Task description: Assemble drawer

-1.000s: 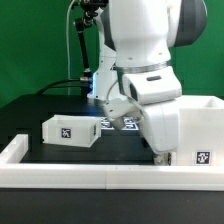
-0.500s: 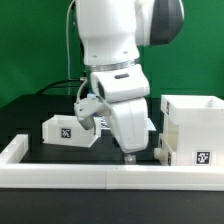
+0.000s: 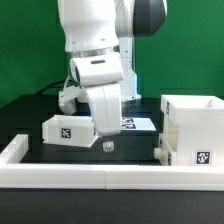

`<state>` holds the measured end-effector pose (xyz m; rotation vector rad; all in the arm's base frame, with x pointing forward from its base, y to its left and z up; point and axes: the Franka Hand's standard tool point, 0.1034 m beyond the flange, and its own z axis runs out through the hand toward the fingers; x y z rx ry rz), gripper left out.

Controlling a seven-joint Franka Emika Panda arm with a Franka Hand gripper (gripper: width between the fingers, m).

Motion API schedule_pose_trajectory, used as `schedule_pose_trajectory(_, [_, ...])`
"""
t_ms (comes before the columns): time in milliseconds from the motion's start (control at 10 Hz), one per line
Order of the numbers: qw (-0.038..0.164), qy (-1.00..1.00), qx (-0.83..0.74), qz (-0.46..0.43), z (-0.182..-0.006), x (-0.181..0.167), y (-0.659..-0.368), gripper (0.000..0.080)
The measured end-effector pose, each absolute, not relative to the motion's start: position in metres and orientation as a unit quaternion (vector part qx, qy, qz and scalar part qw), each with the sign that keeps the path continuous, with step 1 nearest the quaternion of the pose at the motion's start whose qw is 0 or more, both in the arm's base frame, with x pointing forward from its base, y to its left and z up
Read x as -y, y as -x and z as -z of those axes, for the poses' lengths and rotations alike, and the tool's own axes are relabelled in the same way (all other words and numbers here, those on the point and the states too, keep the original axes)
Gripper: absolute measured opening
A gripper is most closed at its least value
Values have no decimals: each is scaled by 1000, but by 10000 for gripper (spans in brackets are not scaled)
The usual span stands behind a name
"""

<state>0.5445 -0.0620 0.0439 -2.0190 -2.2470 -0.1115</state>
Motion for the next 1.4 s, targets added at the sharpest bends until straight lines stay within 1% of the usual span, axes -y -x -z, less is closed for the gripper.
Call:
schedule_pose_trajectory(300, [62, 687, 724, 26, -53, 71, -522, 649])
schedule_pose_trajectory(500, [66, 698, 713, 23, -52, 71, -520, 649])
schedule_pose_trajectory(1100, [71, 839, 539, 11, -51, 70, -520, 649])
schedule_pose_trajectory(1200, [61, 861, 504, 16, -54, 75, -516, 649])
schedule_pose_trajectory(1400, [59, 897, 438, 10, -58, 81, -499, 649])
